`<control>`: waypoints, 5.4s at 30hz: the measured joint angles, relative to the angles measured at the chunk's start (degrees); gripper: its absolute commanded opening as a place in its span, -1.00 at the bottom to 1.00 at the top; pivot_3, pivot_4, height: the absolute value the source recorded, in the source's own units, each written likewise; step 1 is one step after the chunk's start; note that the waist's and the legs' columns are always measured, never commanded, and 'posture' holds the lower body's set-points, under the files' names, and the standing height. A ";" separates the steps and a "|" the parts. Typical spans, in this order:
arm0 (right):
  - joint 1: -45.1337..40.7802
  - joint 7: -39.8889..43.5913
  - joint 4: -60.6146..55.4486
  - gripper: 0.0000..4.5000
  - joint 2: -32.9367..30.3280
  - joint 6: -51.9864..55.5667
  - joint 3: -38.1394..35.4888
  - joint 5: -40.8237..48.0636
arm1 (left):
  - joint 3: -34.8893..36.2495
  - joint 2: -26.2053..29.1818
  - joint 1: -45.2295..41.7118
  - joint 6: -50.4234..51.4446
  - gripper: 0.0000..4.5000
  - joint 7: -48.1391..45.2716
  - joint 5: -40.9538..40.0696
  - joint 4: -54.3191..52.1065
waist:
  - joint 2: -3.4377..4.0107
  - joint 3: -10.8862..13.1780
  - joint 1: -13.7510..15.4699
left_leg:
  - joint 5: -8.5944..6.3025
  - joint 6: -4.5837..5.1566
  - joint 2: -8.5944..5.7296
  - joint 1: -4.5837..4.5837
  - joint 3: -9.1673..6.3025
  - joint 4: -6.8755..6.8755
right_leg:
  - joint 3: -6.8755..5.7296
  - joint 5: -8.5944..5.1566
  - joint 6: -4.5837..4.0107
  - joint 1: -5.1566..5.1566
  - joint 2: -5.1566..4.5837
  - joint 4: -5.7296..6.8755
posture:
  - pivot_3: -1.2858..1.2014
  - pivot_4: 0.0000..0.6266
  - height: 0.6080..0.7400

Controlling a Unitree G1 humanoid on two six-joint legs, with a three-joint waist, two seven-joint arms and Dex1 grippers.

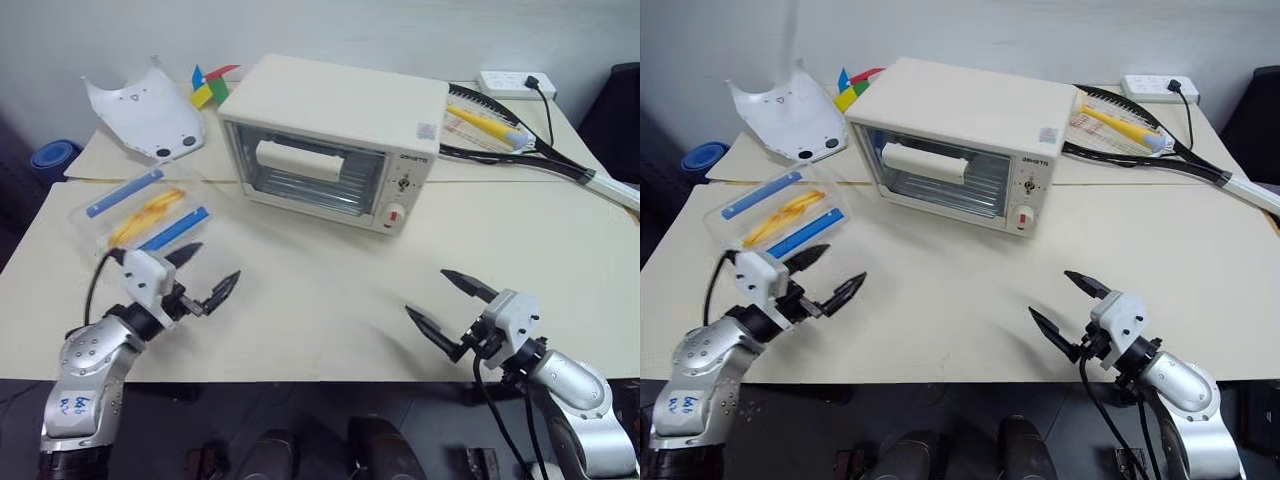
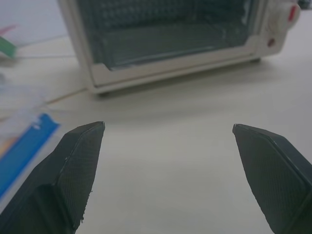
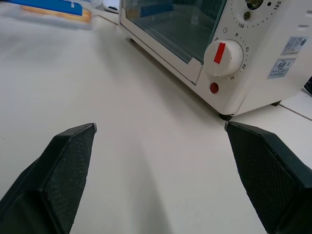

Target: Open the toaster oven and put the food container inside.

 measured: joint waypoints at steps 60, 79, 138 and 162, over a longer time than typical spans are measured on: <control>-38.54 9.02 13.57 1.00 9.08 13.70 24.64 -7.76 | 3.40 8.13 -43.10 8.58 -0.98 -13.07 -14.93 36.79 | -0.05 -0.02 -2.11 | 0.02 -0.09 -0.15 -0.26 -0.26 0.14 | -0.40 0.00 0.00 -0.27 -0.13 0.09 | 0.03 -0.52 1.00; -5.00 7.94 -0.75 1.00 -2.37 8.10 11.82 -6.70 | -8.44 5.17 -39.16 -4.57 -0.98 -26.65 1.95 46.14 | -0.12 0.01 -0.70 | 0.00 -0.06 -0.13 -0.35 -0.14 0.25 | -0.35 0.00 0.00 -0.41 -0.15 0.27 | 0.03 -0.52 1.00; -24.04 16.76 17.53 1.00 4.74 -14.34 5.27 2.55 | 21.48 17.94 -32.85 55.26 1.00 39.75 -24.63 34.01 | -0.25 -0.03 -1.42 | -0.02 -0.10 -0.10 -0.08 -0.15 0.12 | -0.37 0.01 -0.01 -0.23 -0.12 0.28 | 0.03 -0.52 1.00; -24.25 13.01 22.94 1.00 7.68 -17.74 7.20 0.08 | 20.83 23.38 -41.48 46.80 -0.99 31.82 -9.88 55.73 | -0.28 -0.05 -1.91 | 0.02 -0.16 -0.12 -0.13 -0.18 0.21 | -0.38 0.01 -0.01 -0.27 -0.15 0.41 | 0.03 -0.52 1.00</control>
